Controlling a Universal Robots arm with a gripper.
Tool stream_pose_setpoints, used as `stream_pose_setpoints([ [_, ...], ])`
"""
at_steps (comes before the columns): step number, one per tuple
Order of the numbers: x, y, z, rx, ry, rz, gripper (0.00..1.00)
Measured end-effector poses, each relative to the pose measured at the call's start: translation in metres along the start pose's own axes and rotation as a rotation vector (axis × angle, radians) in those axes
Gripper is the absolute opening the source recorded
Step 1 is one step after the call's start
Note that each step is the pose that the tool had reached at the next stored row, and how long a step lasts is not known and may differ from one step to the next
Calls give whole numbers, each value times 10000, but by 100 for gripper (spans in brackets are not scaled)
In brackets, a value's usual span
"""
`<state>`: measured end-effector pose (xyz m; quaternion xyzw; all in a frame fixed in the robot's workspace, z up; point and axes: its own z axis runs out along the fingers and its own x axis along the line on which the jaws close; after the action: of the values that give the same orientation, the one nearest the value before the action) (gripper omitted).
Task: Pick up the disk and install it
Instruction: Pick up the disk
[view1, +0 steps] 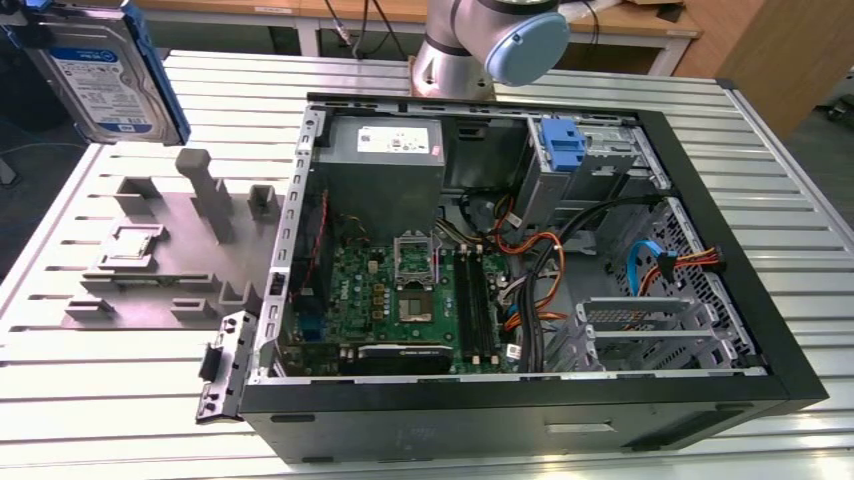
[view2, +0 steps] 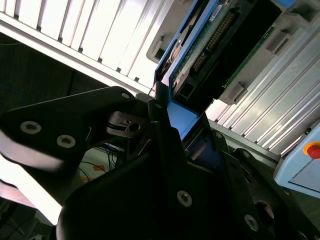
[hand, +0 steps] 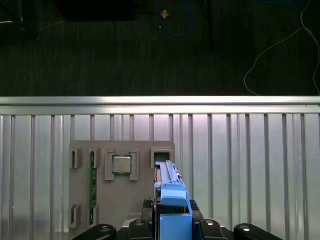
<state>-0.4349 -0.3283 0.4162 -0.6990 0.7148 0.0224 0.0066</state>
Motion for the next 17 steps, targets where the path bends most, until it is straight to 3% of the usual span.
stream_pose_setpoints([
  [17,-2,1,-42,-1,0,0,36],
])
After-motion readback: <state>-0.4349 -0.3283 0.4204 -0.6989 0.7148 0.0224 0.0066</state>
